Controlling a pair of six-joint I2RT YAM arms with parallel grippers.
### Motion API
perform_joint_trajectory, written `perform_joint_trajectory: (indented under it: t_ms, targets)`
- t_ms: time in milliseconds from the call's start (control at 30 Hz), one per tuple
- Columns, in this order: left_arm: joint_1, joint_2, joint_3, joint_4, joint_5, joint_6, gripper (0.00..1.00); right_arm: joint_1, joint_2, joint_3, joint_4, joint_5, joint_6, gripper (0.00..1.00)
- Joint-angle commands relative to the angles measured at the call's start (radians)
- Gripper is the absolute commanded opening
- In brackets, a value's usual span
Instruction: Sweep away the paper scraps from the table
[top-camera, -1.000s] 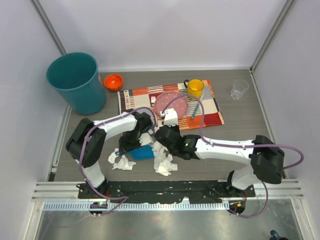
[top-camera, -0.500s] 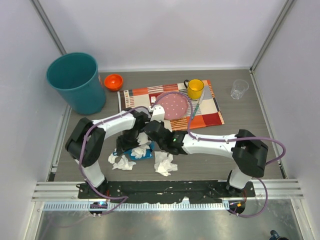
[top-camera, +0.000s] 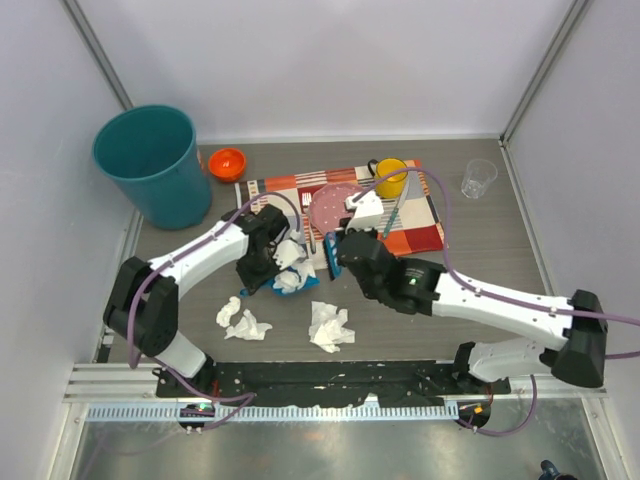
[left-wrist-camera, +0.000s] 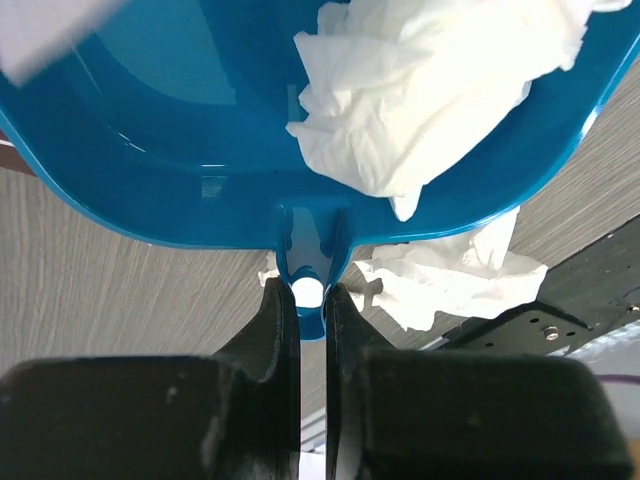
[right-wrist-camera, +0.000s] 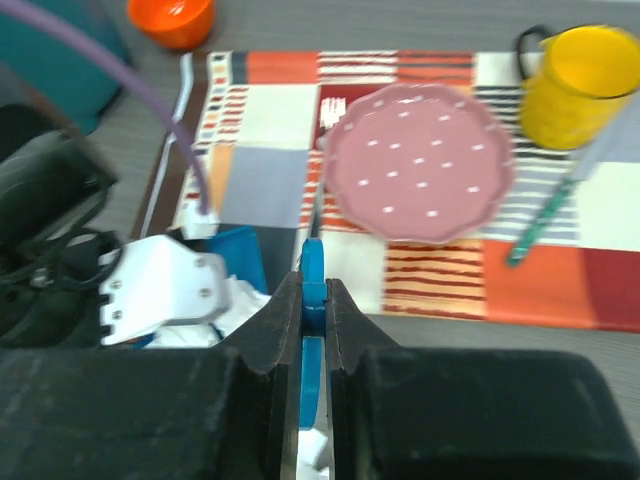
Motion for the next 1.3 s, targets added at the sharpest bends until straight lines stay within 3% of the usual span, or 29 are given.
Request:
perform_joint_trajectory:
  t_ms: [0, 200, 367, 633, 967, 1267]
  targets:
    - [0.008, -0.057, 0.009, 0.036, 0.046, -0.019, 0.0, -0.019, -0.119, 0.016, -0.117, 0.184, -0.084, 0.01]
    - [0.104, -0.087, 0.115, -0.024, 0.095, -0.055, 0.0, -0.021, -0.247, -0.018, -0.138, 0.28, -0.125, 0.01]
    - [0.232, -0.065, 0.305, -0.128, 0.184, -0.073, 0.0, -0.023, -0.328, -0.059, -0.141, 0.301, -0.116, 0.01]
    - [0.414, 0.001, 0.612, -0.303, 0.238, -0.027, 0.0, -0.023, -0.348, -0.087, -0.17, 0.274, -0.102, 0.01]
    - [0.607, 0.056, 0.856, -0.363, 0.281, -0.019, 0.0, -0.023, -0.342, -0.113, -0.175, 0.242, -0.087, 0.01]
    - [0.789, 0.156, 1.109, -0.417, 0.431, -0.055, 0.0, -0.023, -0.327, -0.114, -0.175, 0.226, -0.087, 0.01]
